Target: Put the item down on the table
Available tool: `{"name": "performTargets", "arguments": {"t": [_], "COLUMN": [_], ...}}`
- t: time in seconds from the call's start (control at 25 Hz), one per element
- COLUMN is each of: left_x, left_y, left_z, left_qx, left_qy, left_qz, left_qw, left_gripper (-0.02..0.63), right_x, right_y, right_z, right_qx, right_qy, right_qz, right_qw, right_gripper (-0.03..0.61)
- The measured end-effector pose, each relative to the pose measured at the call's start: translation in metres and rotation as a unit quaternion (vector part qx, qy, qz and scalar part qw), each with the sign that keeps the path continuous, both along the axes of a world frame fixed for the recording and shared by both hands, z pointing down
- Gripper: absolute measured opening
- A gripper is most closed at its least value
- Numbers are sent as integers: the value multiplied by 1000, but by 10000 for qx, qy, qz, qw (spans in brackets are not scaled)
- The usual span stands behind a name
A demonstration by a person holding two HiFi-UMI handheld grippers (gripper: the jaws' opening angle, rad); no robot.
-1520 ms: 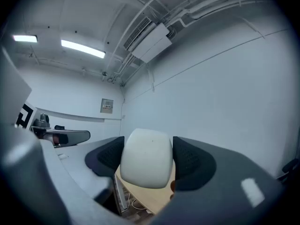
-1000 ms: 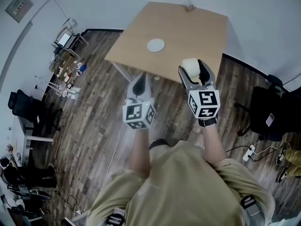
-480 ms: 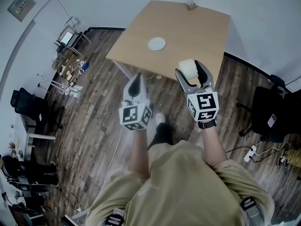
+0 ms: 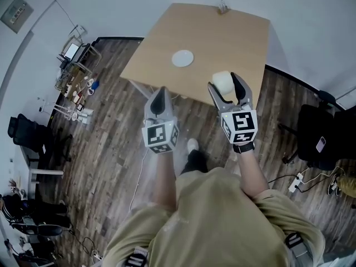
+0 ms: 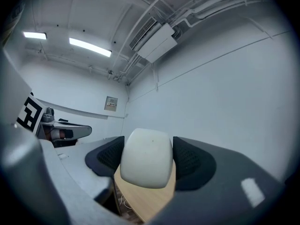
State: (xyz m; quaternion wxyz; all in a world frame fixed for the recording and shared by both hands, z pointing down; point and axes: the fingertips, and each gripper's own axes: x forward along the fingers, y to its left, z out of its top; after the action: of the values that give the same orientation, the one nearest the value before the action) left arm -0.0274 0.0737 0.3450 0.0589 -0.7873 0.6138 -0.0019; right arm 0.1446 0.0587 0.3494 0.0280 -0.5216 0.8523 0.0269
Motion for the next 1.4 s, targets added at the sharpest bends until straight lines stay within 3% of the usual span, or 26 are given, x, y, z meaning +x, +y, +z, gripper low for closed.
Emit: {"name": "performTargets", "arguments": {"t": [0.28,0.64,1.0,1.4], "left_x": [-36,-77,-120,-133], "left_y": [-83,-190,-269,-357], "left_z": [-5,-10,13,59], "left_qx": [-31,-161,-354,-772], "left_qy": [-117,109,271,338], "left_qz": [-169,52,318,291], "left_qw": [9998,9998,9985,9960], "left_gripper": [2,2,2,2], "right_x": [-19,-67,-109,-144], "right_y": [-78,-175,-261,-360], "right_z": [-14,-18,0,64], "right_qx": [110,26,-202,-774], "right_qy": [69,145,202,378], "right_qz": [223,376,655,370], "right_qw": [9997,9992,9974,9956], "right_gripper": [327,327,327,327]}}
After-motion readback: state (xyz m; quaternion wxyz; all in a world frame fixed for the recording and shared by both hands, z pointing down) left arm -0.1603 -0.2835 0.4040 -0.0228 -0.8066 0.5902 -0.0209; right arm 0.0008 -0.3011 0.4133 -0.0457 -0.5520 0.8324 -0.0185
